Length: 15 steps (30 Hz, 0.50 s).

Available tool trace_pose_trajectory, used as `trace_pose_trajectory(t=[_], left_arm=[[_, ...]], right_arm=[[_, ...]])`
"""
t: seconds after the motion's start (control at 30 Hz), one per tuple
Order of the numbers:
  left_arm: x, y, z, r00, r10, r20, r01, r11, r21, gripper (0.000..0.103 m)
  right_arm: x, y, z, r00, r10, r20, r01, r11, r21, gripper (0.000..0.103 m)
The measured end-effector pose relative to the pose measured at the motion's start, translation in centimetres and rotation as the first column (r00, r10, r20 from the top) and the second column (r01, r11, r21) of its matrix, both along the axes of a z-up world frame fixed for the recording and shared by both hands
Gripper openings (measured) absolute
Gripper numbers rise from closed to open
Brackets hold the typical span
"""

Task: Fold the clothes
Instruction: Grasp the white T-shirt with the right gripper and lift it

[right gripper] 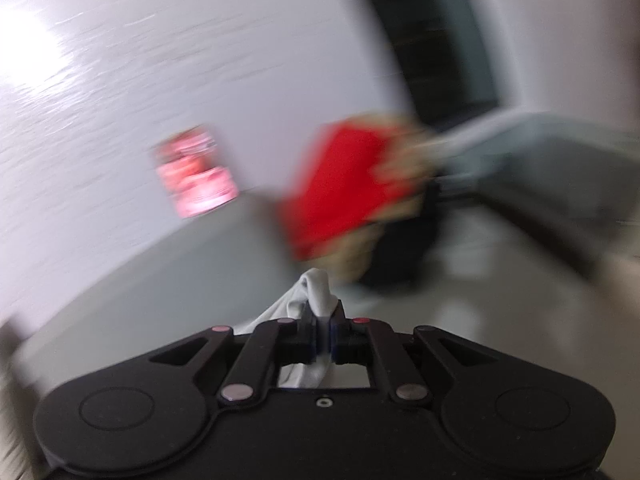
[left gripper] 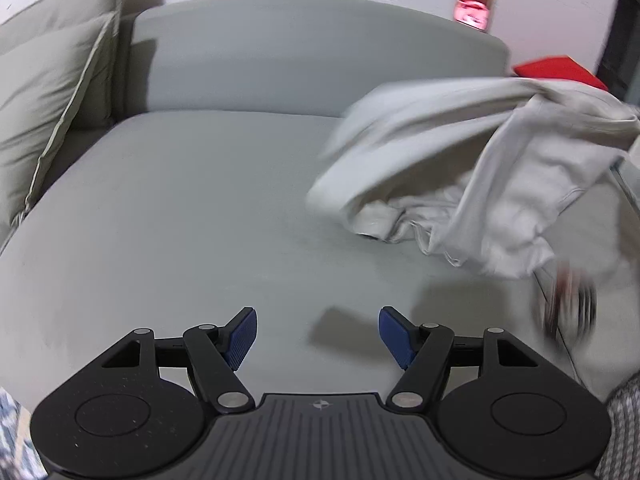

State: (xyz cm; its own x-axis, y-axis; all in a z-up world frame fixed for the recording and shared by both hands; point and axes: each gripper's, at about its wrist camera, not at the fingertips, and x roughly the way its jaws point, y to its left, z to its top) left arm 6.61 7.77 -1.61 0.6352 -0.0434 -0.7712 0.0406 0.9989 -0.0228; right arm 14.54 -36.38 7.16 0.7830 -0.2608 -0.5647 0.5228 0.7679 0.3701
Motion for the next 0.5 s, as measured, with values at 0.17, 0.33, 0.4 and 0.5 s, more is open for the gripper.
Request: trace_pose_trajectory(t=[0.17,0.33,0.4,0.5], left_arm=[[-1.4,-1.9,0.8,0.995,-0.097,-0.007,0.096,0.995,-0.038,0.067],[-2.3,-3.2,2.5,0.987,-0.161,0.029,0.162,0.986,-0.034,0.067],[-2.5,-3.3,3.2,0.986,-0.161,0.046,0.164,0.985,-0.061,0.067],[-2.4,-3.7,3.9,0.988,-0.138,0.067,0.143,0.988,-0.066,0.067]], right_arm=[[-7.6,-4.0,-1.1,0.989,0.047,-0.137,-0.040,0.998,0.057,0.036],[-12.7,-3.5,-0.9,0.985,0.150,-0.083,-0.136,0.978,0.157,0.054],[-12.1,-2.8,-1.4,0.977,0.200,-0.068,-0.187,0.969,0.164,0.057],[-10.3,-1.2,-2.3,0.960,0.272,-0.064,-0.260,0.953,0.155,0.057]])
